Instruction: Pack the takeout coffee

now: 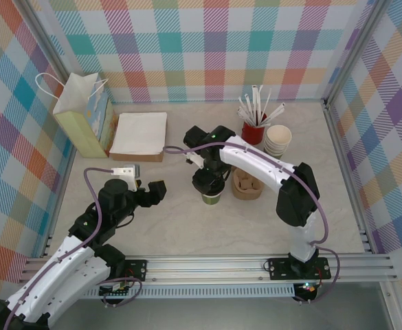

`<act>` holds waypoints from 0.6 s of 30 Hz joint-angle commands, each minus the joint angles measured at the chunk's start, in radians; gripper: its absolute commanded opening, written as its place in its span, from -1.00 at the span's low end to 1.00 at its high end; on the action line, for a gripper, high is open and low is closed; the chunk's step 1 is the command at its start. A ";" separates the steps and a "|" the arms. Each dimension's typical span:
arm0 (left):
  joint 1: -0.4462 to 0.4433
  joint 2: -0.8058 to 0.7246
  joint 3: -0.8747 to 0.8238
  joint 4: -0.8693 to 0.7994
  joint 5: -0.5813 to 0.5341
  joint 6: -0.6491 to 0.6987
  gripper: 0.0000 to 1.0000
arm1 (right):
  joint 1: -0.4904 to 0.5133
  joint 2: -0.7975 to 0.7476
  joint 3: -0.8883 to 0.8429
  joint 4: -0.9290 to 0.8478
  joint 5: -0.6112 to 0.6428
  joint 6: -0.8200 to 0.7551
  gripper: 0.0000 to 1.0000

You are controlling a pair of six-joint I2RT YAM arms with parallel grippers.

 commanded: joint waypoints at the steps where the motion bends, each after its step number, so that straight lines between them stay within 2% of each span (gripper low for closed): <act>1: 0.006 -0.009 -0.012 0.011 -0.008 -0.001 0.85 | 0.009 0.012 0.030 -0.032 -0.006 -0.007 0.64; 18: 0.006 0.009 -0.016 0.033 0.015 -0.008 0.86 | 0.008 -0.047 0.008 -0.033 -0.048 0.016 0.65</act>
